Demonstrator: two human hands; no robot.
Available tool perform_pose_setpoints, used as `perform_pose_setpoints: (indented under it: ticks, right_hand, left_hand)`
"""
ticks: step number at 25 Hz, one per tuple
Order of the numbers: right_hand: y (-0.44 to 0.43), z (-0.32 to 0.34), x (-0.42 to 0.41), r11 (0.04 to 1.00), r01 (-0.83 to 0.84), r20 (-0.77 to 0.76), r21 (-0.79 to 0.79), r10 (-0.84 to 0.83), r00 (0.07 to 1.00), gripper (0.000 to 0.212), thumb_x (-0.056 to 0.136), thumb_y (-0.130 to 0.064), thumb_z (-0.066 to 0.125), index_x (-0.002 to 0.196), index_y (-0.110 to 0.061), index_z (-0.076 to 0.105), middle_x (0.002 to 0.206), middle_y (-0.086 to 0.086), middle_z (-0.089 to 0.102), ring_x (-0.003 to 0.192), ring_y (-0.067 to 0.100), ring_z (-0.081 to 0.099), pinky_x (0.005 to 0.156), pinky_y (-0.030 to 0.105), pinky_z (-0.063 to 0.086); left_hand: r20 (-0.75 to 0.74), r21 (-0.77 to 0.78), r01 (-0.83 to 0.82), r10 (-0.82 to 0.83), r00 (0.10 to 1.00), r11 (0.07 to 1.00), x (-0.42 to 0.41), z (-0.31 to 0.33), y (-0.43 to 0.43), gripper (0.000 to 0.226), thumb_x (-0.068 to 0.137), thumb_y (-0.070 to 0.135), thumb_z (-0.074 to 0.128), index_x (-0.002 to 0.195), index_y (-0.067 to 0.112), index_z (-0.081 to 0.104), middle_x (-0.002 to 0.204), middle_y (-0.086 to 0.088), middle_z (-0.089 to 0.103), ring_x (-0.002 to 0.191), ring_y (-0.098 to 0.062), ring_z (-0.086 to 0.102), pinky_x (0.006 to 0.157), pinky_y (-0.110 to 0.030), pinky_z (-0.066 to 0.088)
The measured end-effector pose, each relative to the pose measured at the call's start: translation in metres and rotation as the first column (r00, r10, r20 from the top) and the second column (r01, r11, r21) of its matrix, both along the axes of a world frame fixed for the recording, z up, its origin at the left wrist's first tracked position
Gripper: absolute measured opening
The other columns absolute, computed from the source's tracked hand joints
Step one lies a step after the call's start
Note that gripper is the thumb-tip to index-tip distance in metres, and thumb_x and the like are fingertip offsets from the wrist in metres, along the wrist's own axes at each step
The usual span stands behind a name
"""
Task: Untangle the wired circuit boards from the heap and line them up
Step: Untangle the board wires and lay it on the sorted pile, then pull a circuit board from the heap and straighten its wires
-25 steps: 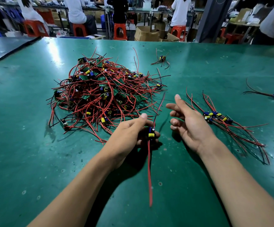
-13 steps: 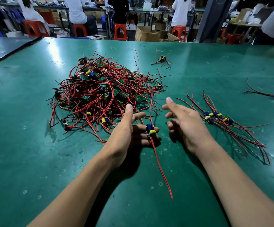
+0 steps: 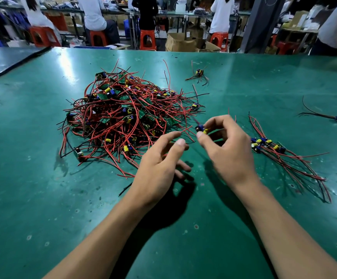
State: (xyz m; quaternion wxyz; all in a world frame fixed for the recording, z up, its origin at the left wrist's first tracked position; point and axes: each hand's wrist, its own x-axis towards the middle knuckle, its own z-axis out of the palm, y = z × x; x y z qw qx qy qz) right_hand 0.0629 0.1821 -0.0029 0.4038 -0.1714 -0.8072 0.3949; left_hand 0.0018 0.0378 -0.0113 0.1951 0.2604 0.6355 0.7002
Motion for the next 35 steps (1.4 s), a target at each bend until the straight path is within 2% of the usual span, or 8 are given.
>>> perform_pose_setpoints:
  ticks: [2, 6, 13, 16, 19, 27, 32, 35]
  right_hand:
    - [0.013, -0.001, 0.001, 0.989, 0.147, -0.033, -0.022, -0.148, 0.988, 0.014, 0.084, -0.02, 0.074, 0.086, -0.023, 0.06, 0.087, -0.001, 0.068, 0.076, 0.016, 0.064, 0.073, 0.031, 0.051]
    - [0.031, -0.011, 0.002, 0.941, 0.335, 0.159, -0.051, -0.323, 0.933, 0.014, 0.082, -0.02, 0.072, 0.085, -0.022, 0.058, 0.09, 0.002, 0.067, 0.081, 0.022, 0.06, 0.074, 0.034, 0.047]
    - [0.034, -0.017, 0.009, 0.92, 0.368, 0.554, 0.133, -0.377, 0.742, 0.013, 0.083, -0.028, 0.069, 0.091, -0.026, 0.059, 0.102, 0.003, 0.068, 0.1, 0.03, 0.059, 0.083, 0.038, 0.046]
    - [0.025, -0.016, 0.006, 0.917, 0.316, 0.435, 0.242, -0.394, 0.81, 0.015, 0.084, -0.025, 0.072, 0.097, -0.023, 0.064, 0.106, 0.005, 0.063, 0.104, 0.03, 0.056, 0.091, 0.038, 0.041]
    - [0.006, -0.015, -0.002, 0.991, 0.113, 0.232, 0.07, -0.126, 0.965, 0.012, 0.084, -0.017, 0.074, 0.093, -0.021, 0.067, 0.096, 0.002, 0.066, 0.081, 0.012, 0.061, 0.08, 0.016, 0.045]
    - [0.016, -0.025, -0.005, 0.99, 0.122, 0.369, 0.073, -0.14, 0.919, 0.028, 0.085, -0.022, 0.074, 0.112, -0.012, 0.073, 0.119, 0.005, 0.069, 0.114, 0.019, 0.06, 0.095, 0.014, 0.032]
    - [0.024, -0.026, -0.003, 0.983, 0.168, 0.391, 0.067, -0.181, 0.902, 0.025, 0.086, -0.025, 0.073, 0.109, -0.013, 0.075, 0.127, 0.007, 0.065, 0.125, 0.023, 0.055, 0.116, 0.039, 0.032]
    - [0.014, -0.023, -0.007, 0.992, 0.122, 0.303, 0.043, -0.13, 0.944, 0.014, 0.087, -0.023, 0.073, 0.099, -0.017, 0.077, 0.114, 0.002, 0.071, 0.112, 0.012, 0.062, 0.103, 0.016, 0.038]
  left_hand:
    - [-0.327, -0.104, -0.19, 0.147, 0.933, 0.976, -0.003, -0.005, -0.005, 0.014, 0.095, 0.02, 0.062, 0.108, 0.021, 0.068, 0.08, 0.005, 0.069, 0.056, -0.01, 0.055, 0.056, -0.021, 0.044]
    - [-0.662, -0.329, -0.412, 0.103, 0.742, 0.85, -0.009, -0.01, -0.008, 0.027, 0.086, 0.02, 0.069, 0.113, 0.019, 0.068, 0.103, 0.006, 0.062, 0.084, -0.013, 0.055, 0.081, -0.027, 0.046]
    - [-0.727, -0.435, -0.476, 0.014, 0.686, 0.764, -0.011, -0.015, -0.007, 0.032, 0.086, 0.03, 0.067, 0.116, 0.02, 0.065, 0.113, 0.001, 0.058, 0.107, -0.021, 0.048, 0.093, -0.03, 0.037]
    - [-0.735, -0.45, -0.482, -0.005, 0.678, 0.752, -0.011, -0.015, -0.007, 0.03, 0.087, 0.03, 0.065, 0.115, 0.021, 0.065, 0.111, 0.002, 0.063, 0.105, -0.021, 0.046, 0.091, -0.028, 0.035]
    - [-0.736, -0.443, -0.463, -0.018, 0.676, 0.768, -0.011, -0.013, -0.007, 0.026, 0.086, 0.025, 0.067, 0.112, 0.02, 0.067, 0.107, 0.001, 0.065, 0.102, -0.022, 0.049, 0.088, -0.028, 0.036]
    - [-0.77, -0.324, -0.428, 0.027, 0.637, 0.844, -0.009, -0.013, -0.008, 0.027, 0.083, 0.015, 0.07, 0.11, 0.016, 0.068, 0.1, 0.002, 0.066, 0.096, -0.022, 0.054, 0.085, -0.03, 0.041]
    - [-0.818, -0.188, -0.403, 0.085, 0.57, 0.896, -0.007, -0.01, -0.008, 0.035, 0.084, 0.014, 0.071, 0.118, 0.014, 0.065, 0.102, 0.002, 0.065, 0.095, -0.021, 0.056, 0.086, -0.026, 0.042]
    - [-0.84, -0.107, -0.384, 0.123, 0.528, 0.917, -0.005, -0.008, -0.007, 0.036, 0.086, 0.013, 0.069, 0.121, 0.012, 0.064, 0.104, 0.001, 0.066, 0.096, -0.022, 0.057, 0.088, -0.027, 0.043]
